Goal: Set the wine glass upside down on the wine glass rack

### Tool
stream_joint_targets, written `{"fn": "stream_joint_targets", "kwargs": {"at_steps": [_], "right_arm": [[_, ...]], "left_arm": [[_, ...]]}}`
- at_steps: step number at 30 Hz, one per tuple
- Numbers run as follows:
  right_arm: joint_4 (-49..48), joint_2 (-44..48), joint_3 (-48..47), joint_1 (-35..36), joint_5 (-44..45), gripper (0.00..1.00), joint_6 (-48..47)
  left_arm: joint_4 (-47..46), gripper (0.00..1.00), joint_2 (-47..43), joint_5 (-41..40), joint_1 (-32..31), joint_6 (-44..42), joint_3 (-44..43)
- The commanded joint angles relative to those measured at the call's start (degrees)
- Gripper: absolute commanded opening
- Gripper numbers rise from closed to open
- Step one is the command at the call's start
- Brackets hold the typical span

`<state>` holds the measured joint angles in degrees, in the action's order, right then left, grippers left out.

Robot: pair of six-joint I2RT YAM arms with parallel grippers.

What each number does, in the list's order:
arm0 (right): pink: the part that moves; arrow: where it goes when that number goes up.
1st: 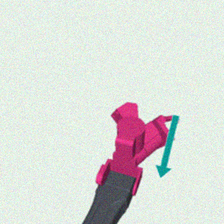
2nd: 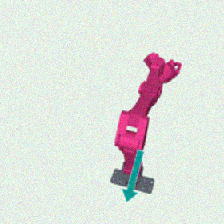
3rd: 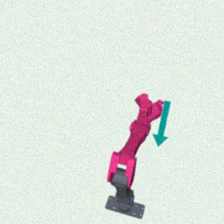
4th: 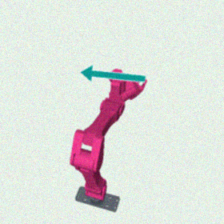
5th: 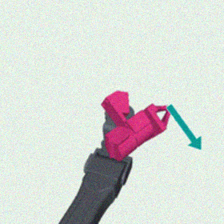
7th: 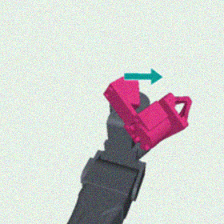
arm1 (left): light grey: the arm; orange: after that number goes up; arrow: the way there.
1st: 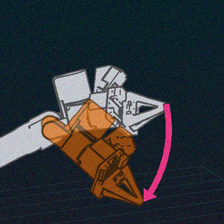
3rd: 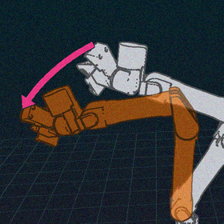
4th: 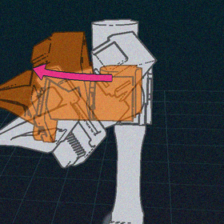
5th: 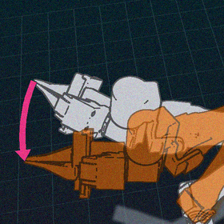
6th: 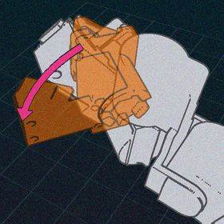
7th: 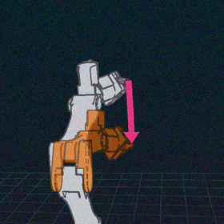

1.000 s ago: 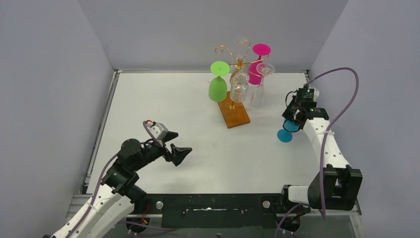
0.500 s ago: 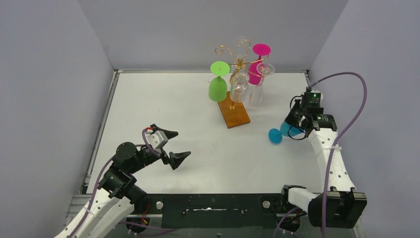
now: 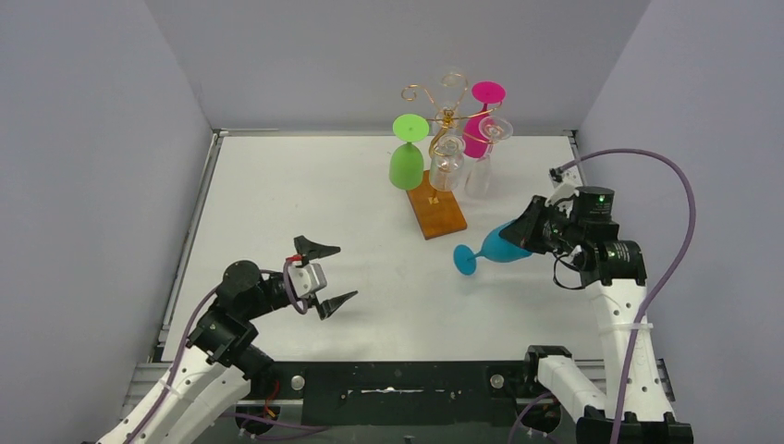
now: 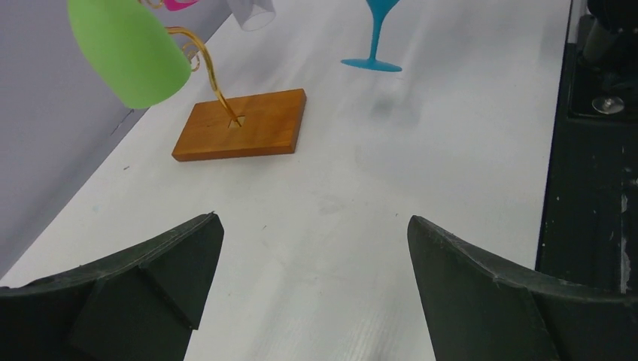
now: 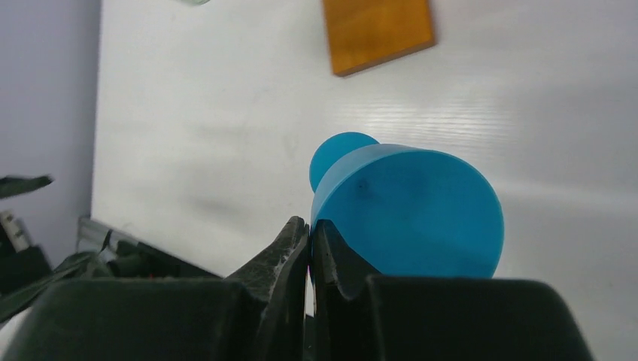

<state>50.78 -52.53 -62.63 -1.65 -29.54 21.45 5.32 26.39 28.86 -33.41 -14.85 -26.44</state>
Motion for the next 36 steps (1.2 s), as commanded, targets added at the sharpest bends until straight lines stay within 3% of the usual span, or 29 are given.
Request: {"fn": "stream_joint_targets", "kwargs": {"at_steps": [1,9,14,20,28,36], "right_arm": [[-3.3,1.3,1.1,3.7,-16.8,0.0,0.4],[-9.8,-0.2,2.9,12.9,-32.7,0.0,4.2],[-15.6,0.9,3.3,14.3,-38.1,0.0,8.7],[-30.6,2.5,7.8,14.4,-43.3,0.0,19.7],[-37.2,1.2,7.4,16.7,-44.9,0.0,24.4],[-39.1,0.9,7.8,19.2,-43.2,0.0,26.4]], "left_arm": [[-1.3,0.96,3.3,9.7,-0.2,-8.8,-3.7],[1.1,0.87,12.0,20.6,-0.2,-17.3,-10.9],[3.4,0.8,14.8,28.9,-0.3,-19.1,-13.5],[3.0,0.66,14.4,35.0,-0.4,-18.9,-12.4],[-4.5,0.57,14.2,37.3,-0.5,-15.0,-9.3],[-3.5,0.42,16.0,38.1,-0.7,-17.0,-9.9]]}}
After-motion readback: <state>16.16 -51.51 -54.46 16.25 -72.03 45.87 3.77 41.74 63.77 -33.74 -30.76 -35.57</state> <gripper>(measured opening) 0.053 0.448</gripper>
